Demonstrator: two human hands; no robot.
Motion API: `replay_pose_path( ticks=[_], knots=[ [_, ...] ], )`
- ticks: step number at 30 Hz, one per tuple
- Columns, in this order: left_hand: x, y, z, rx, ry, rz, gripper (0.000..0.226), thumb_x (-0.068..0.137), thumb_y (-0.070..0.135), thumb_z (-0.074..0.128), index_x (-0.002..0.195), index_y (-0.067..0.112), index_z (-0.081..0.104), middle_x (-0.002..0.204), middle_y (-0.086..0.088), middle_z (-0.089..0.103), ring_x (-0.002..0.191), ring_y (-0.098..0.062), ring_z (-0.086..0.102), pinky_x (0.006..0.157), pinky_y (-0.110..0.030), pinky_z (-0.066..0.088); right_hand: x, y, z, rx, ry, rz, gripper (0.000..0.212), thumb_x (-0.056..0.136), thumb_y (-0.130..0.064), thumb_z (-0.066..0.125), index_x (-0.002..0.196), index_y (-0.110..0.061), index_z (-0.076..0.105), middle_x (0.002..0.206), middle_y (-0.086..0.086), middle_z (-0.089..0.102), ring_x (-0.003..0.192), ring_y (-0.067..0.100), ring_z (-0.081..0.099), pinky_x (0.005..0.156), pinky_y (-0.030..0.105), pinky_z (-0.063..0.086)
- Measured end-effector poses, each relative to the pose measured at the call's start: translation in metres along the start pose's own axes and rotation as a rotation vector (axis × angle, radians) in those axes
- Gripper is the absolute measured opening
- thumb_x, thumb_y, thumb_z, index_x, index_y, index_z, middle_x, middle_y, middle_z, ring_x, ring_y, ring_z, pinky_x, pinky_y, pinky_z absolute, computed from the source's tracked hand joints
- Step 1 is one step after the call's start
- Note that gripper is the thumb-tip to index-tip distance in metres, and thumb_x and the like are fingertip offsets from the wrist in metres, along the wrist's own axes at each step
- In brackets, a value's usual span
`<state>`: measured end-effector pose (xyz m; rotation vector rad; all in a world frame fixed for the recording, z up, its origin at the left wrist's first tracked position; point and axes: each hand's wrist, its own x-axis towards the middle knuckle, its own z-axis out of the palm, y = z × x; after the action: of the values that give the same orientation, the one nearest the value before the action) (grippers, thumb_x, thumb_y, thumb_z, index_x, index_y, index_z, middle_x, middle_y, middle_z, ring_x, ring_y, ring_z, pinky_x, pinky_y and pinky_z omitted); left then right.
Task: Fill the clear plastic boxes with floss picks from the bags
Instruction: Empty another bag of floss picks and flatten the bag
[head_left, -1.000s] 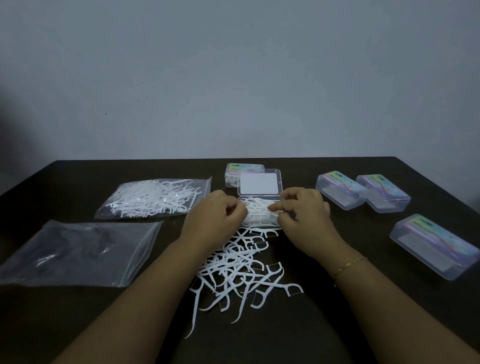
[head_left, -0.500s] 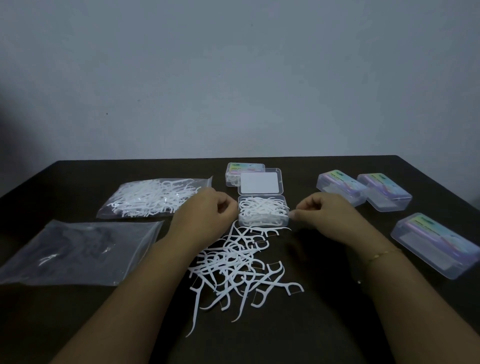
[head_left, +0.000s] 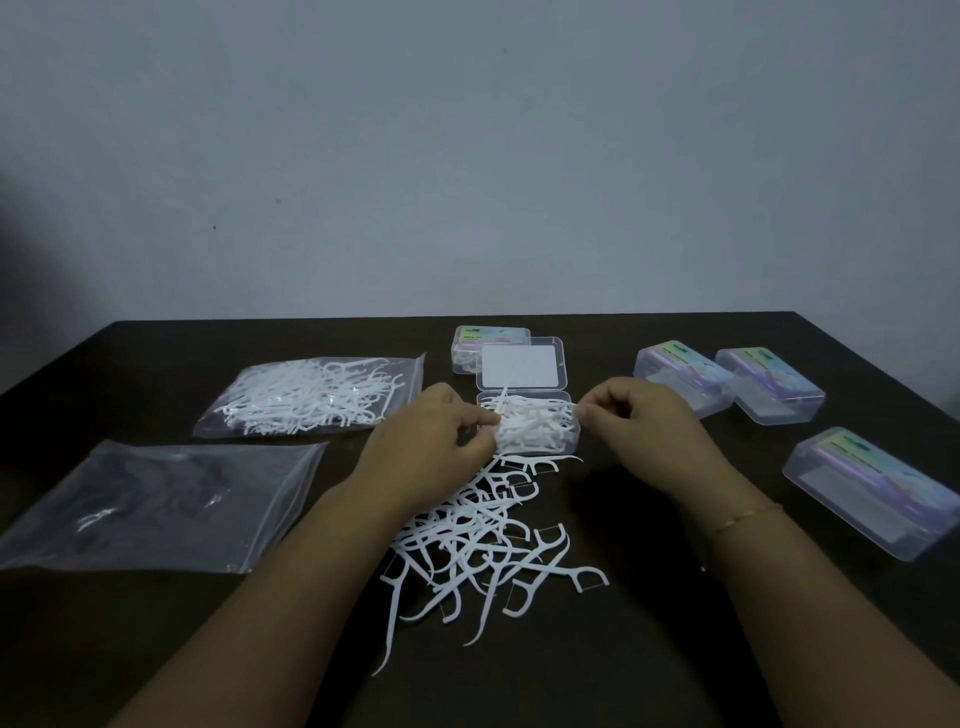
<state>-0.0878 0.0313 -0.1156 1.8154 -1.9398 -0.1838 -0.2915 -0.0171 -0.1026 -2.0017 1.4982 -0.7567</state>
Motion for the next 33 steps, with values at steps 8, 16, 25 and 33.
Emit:
replay_pose_path(
  ticks=[8, 16, 25, 33],
  knots=[
    [0.001, -0.002, 0.004, -0.017, 0.043, -0.040, 0.046, 0.093, 0.047, 0.047, 0.138, 0.036, 0.045, 0.102, 0.013, 0.043, 0.093, -0.006, 0.048, 0.079, -0.027, 0.044, 0.000, 0.003, 0.025, -0.155, 0.163, -0.028, 0.023, 0.095, -0.029, 0.052, 0.109, -0.022, 0.068, 0.101, -0.002, 0.061, 0.085, 0.010, 0.055, 0.080, 0.025, 0.049],
    [0.008, -0.003, 0.017, 0.012, 0.124, -0.052, 0.056, 0.094, 0.056, 0.040, 0.141, 0.027, 0.043, 0.110, 0.014, 0.032, 0.102, -0.004, 0.041, 0.082, -0.026, 0.042, 0.000, 0.003, 0.029, -0.248, 0.120, -0.106, 0.034, 0.097, -0.033, 0.047, 0.129, -0.026, 0.057, 0.102, -0.006, 0.049, 0.093, 0.009, 0.048, 0.081, 0.024, 0.047],
    [0.008, -0.004, 0.017, -0.047, 0.111, -0.049, 0.042, 0.095, 0.049, 0.044, 0.130, 0.028, 0.055, 0.108, 0.012, 0.037, 0.099, -0.005, 0.045, 0.081, -0.026, 0.044, 0.000, 0.003, 0.028, -0.222, 0.081, -0.102, 0.032, 0.096, -0.033, 0.049, 0.125, -0.027, 0.060, 0.105, -0.006, 0.049, 0.095, 0.008, 0.048, 0.082, 0.021, 0.044],
    [0.008, -0.002, 0.018, -0.173, 0.058, -0.040, 0.026, 0.098, 0.032, 0.044, 0.118, 0.032, 0.061, 0.111, 0.010, 0.038, 0.096, -0.004, 0.045, 0.084, -0.027, 0.044, 0.002, 0.005, 0.030, -0.171, 0.041, -0.086, 0.030, 0.096, -0.033, 0.049, 0.122, -0.027, 0.062, 0.109, -0.003, 0.052, 0.094, 0.009, 0.051, 0.083, 0.024, 0.045]
  ],
)
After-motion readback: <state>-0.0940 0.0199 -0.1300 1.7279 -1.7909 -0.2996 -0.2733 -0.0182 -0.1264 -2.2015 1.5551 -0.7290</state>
